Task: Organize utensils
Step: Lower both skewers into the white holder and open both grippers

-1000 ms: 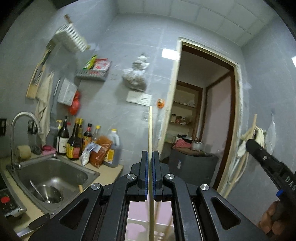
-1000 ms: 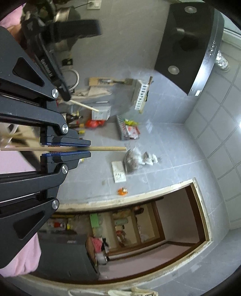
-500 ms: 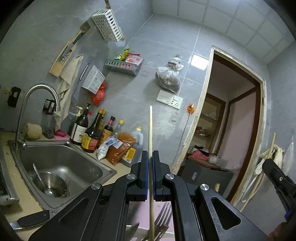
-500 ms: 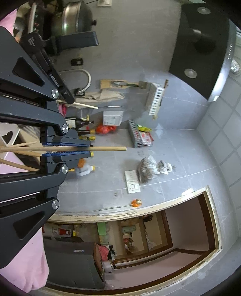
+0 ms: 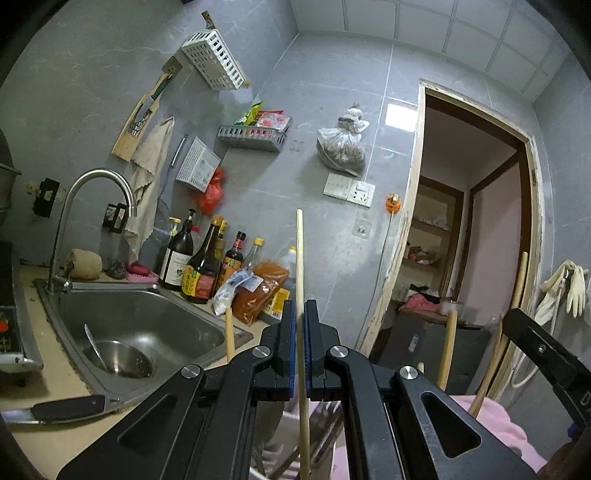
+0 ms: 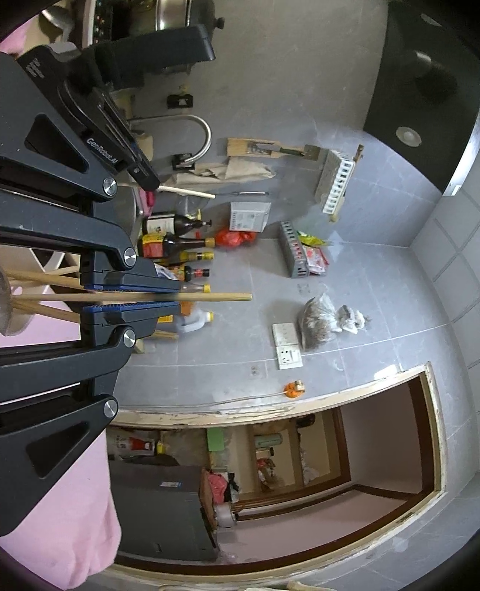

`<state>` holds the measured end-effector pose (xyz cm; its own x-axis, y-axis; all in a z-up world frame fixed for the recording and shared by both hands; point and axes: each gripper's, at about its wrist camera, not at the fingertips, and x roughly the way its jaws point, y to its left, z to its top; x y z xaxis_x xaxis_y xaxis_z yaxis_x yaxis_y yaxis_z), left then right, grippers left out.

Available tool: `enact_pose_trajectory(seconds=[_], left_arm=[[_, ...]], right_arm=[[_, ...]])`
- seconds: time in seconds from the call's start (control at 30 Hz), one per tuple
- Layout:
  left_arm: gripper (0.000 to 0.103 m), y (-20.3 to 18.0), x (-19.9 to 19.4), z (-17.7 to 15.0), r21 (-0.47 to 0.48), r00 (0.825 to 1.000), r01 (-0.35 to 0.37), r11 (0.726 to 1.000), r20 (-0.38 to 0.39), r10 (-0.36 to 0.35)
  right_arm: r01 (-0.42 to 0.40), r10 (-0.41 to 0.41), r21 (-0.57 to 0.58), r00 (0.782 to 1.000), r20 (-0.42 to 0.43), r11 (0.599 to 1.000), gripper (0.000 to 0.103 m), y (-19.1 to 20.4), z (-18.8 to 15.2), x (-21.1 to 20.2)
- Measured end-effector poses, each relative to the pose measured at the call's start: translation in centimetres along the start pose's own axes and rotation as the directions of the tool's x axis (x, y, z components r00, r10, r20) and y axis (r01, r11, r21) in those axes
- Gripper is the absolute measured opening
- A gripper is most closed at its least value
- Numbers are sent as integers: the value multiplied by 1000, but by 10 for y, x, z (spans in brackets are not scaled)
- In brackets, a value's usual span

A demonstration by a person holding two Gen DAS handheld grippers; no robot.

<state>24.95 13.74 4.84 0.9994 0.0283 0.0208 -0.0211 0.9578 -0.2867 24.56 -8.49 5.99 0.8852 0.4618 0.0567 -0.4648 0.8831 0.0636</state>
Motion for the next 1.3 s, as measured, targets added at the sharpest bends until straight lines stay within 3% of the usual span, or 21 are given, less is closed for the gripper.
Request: enact_pose_trajectory(seconds=[0.4, 0.7, 0.77, 1.03, 1.13, 1.3], left_arm=[[2, -7, -7, -9, 16, 996, 46, 999, -81, -44], [4, -13, -19, -6, 6, 987, 87, 996, -137, -86], [8, -16, -22, -4, 5, 984, 96, 995, -148, -94], [26, -40, -40, 5, 39, 975, 132, 990, -187, -123], [28, -51, -46, 7, 49, 968, 147, 988, -212, -133], [37, -70, -56, 5, 92, 953, 156, 983, -276, -125]], right_arm=[[-1, 2, 23, 997, -74, 1000, 5, -6, -8, 3], [4, -2, 37, 998, -61, 999, 12, -12, 1, -11], [12, -9, 36, 998, -58, 999, 21, -15, 3, -16], [55, -54, 22, 998, -45, 998, 23, -31, 15, -45], [74, -74, 9, 996, -49, 997, 25, -37, 19, -58], [103, -103, -3, 992, -67, 995, 37, -49, 23, -83]])
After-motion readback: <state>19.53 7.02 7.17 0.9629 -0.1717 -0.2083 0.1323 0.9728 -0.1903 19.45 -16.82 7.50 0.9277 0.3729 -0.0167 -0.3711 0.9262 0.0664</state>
